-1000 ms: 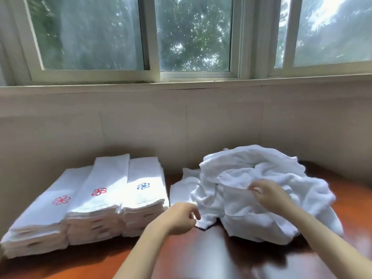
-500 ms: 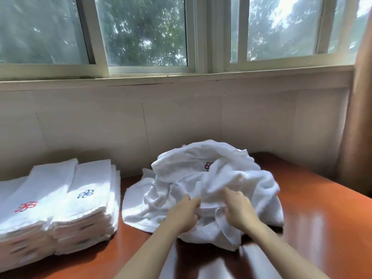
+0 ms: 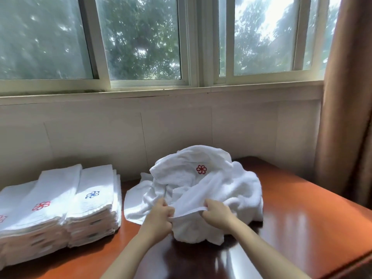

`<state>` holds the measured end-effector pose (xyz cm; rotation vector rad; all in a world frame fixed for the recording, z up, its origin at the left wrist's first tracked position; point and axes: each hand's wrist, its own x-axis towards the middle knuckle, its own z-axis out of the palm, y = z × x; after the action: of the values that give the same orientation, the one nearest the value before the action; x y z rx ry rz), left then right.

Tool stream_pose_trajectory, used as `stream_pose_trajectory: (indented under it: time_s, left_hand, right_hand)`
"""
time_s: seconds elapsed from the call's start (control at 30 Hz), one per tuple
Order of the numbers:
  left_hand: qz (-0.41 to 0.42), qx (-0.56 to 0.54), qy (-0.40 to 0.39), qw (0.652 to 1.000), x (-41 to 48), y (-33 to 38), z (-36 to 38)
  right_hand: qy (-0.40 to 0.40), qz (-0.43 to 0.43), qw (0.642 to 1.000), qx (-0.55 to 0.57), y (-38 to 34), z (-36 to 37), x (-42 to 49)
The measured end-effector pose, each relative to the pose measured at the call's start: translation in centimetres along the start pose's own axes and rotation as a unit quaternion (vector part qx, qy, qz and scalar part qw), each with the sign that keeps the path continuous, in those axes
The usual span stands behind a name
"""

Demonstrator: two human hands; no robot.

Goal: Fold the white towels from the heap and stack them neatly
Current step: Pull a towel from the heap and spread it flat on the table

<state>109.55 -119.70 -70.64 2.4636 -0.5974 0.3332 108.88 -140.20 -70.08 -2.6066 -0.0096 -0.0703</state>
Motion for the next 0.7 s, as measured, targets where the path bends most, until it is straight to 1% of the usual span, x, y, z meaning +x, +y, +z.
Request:
stream_pose_trajectory:
  time_s: [0.07,0.17,0.2,0.23,0.27,0.3,0.33,0.37,0.4,0.43,0.47,0.5,0.53,0.57,0.6,0.63,0.67,0.7]
  left_hand:
    - [-0.025,-0.027,0.033,0.999,-0.9,-0.4,-1.1]
    - [-0.093,-0.093,0.107,0.986,-1.7,-0.9,-2.6]
    - [-0.121,-0.131,0.141,0.974,-2.0,-0.8,-3.1]
    - [-0.159,-0.198,0.165,0.953,-2.4,-0.5,-3.5]
    - [-0.215,-0.299,0.167,0.915,-2.9,0.1,-4.0]
    - [-0.264,-0.414,0.131,0.861,-3.6,0.8,-4.5]
    - [-0.302,-0.524,0.068,0.793,-4.0,1.1,-5.0]
    - [-0.317,-0.591,-0.004,0.742,-4.5,1.1,-5.6]
    - [-0.32,-0.608,-0.057,0.724,-5.2,1.2,-6.2]
    - [-0.319,-0.587,-0.098,0.738,-6.0,1.3,-6.7]
    - [-0.312,-0.548,-0.122,0.766,-6.6,0.9,-6.9]
    - [-0.311,-0.461,-0.123,0.822,-7.4,0.4,-7.1]
    - [-0.318,-0.372,-0.096,0.867,-8.1,-0.6,-7.1]
    - [-0.315,-0.319,-0.081,0.89,-8.8,-1.8,-7.1]
    - [-0.312,-0.293,-0.082,0.9,-9.6,-3.0,-7.2]
    - [-0.332,-0.271,-0.079,0.9,-10.4,-4.1,-7.6]
    - [-0.362,-0.254,-0.059,0.895,-11.1,-5.2,-8.0]
    - [-0.391,-0.238,-0.034,0.889,-11.8,-6.4,-8.5]
  right_hand:
    - [-0.046,-0.007,0.993,0.113,-0.7,0.3,-1.1]
    - [-0.071,-0.022,0.969,0.235,-2.2,1.3,-2.7]
    - [-0.069,-0.023,0.959,0.275,-3.1,1.5,-3.3]
    - [-0.067,-0.018,0.946,0.316,-4.0,1.8,-3.9]
    - [-0.067,-0.002,0.933,0.352,-5.1,2.2,-4.4]
    - [-0.076,0.016,0.922,0.379,-6.2,2.5,-5.1]
    - [-0.089,0.029,0.913,0.398,-7.3,3.0,-5.7]
    - [-0.106,0.025,0.907,0.407,-8.4,3.7,-6.4]
    - [-0.137,0.007,0.903,0.406,-9.4,4.7,-7.1]
    - [-0.172,-0.015,0.906,0.388,-10.3,5.9,-8.0]
    - [-0.202,-0.034,0.912,0.356,-11.2,6.8,-9.0]
    - [-0.226,-0.05,0.92,0.317,-11.8,7.6,-10.0]
    - [-0.249,-0.069,0.921,0.291,-12.3,8.3,-10.7]
    - [-0.277,-0.112,0.913,0.278,-12.2,9.0,-11.1]
    - [-0.302,-0.159,0.898,0.279,-12.0,9.5,-11.3]
    - [-0.302,-0.183,0.893,0.28,-12.1,9.8,-11.7]
    - [-0.28,-0.173,0.9,0.286,-12.5,9.8,-12.0]
    - [-0.226,-0.132,0.917,0.301,-12.7,9.8,-12.1]
